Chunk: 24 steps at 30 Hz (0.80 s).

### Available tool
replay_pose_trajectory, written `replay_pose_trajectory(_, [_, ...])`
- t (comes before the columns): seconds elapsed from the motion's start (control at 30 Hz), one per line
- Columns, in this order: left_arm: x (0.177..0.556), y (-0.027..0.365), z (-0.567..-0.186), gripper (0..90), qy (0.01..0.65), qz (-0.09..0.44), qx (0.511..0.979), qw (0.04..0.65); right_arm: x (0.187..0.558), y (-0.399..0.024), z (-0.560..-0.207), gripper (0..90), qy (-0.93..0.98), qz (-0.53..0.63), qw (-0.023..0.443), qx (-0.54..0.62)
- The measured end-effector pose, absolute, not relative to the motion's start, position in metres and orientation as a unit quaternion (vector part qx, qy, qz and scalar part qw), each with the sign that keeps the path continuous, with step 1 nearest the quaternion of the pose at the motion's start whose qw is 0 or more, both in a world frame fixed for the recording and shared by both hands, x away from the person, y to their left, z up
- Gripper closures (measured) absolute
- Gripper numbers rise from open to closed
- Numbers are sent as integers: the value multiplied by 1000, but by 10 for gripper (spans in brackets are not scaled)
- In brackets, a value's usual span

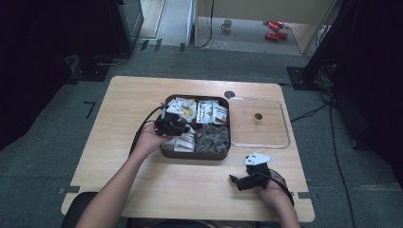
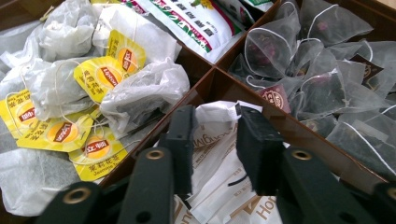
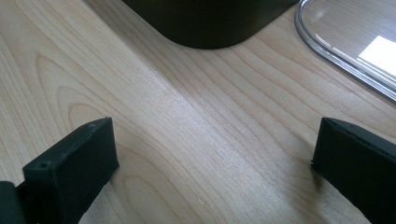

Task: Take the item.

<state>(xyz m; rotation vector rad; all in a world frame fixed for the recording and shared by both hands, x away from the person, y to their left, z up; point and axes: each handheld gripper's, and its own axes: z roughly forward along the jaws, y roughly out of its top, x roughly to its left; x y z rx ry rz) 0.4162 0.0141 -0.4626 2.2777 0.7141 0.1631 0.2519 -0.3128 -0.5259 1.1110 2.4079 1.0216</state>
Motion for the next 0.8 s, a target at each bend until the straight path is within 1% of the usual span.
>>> replay_pose_trajectory(0.1, [417, 14, -463, 745, 279, 59, 888, 362, 252, -313, -526, 0, 838, 356, 149, 386])
replay_pose_trajectory(0.37, [417, 12, -463, 804, 279, 59, 889, 358, 252, -313, -526, 0, 838, 355, 149, 386])
replay_pose_trajectory(0.47, [417, 8, -463, 830, 269, 63, 897, 345, 252, -313, -526, 0, 838, 355, 149, 387])
replay_pose_trajectory(0.5, [417, 8, -463, 809, 269, 63, 897, 345, 252, -313, -526, 0, 838, 355, 149, 387])
replay_pose_trajectory(0.57, [417, 6, -461, 732, 266, 69, 896, 348, 252, -313, -526, 0, 838, 355, 149, 387])
replay_pose_trajectory(0.6, [417, 5, -461, 712, 265, 70, 895, 352, 252, -313, -526, 0, 838, 355, 149, 387])
replay_pose_trajectory(0.73, [420, 3, -458, 654, 256, 81, 892, 364, 252, -313, -526, 0, 838, 355, 149, 387])
replay_pose_trajectory(0.8, [421, 1, -458, 650, 257, 80, 891, 365, 252, -313, -526, 0, 838, 355, 149, 387])
